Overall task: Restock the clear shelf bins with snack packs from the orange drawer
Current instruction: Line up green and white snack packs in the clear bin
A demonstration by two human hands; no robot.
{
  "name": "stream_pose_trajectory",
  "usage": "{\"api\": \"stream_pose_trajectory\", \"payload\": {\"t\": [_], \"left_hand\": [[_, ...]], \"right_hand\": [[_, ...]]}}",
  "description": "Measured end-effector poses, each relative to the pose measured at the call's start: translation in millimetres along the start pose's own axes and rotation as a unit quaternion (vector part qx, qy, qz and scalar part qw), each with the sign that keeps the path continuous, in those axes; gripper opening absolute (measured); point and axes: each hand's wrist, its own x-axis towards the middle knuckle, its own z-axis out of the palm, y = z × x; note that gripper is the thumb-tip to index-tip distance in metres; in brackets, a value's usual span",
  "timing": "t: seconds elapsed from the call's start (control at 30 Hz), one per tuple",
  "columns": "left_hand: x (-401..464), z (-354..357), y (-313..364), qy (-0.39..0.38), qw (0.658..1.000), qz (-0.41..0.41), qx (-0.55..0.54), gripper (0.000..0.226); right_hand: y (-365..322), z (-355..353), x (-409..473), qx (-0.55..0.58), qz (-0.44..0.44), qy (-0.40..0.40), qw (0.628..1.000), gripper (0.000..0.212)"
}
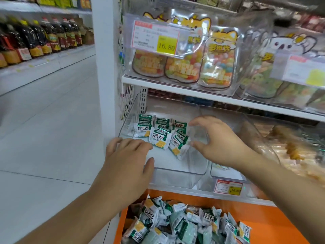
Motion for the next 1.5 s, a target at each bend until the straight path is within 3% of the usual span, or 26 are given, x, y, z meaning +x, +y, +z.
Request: {"api": "stream_pose_trajectory", "payload": {"t": [0.1, 0.3, 0.53, 0.8, 1.13, 1.4, 1.5], "left_hand": [[19, 8, 14, 0.024, 0.999, 0.031, 0.004, 0.032], [101, 49, 26, -0.069, 0.996, 0.038, -0.039, 0.049], [162, 93, 27, -0.106, 0.990, 0.055, 0.075, 0.078], [168, 111, 28, -0.087, 0.990, 0.050, 0.094, 0.078], [167, 113, 27, -0.051, 0.992, 0.055, 0.103, 0.056], [172, 119, 31, -0.046, 0.994, 0.045, 0.090, 0.058], [169, 116, 26, -0.053, 0.996, 0.035, 0.068, 0.069]], "right_hand": [[8, -15, -51, 0.064, 0.030, 0.043, 0.997, 0.049], [25, -8, -110, 0.194, 0.091, 0.060, 0.975, 0.038], [49, -10, -119, 0.203, 0.089, 0.054, 0.974, 0.039], [56, -2, -122, 0.199, 0.096, 0.026, 0.975, 0.039], [54, -3, -126, 0.191, 0.101, 0.031, 0.976, 0.035], [53, 2, -126, 0.178, 0.093, 0.025, 0.979, 0.037], [53, 1, -127, 0.182, 0.097, 0.021, 0.978, 0.037]]}}
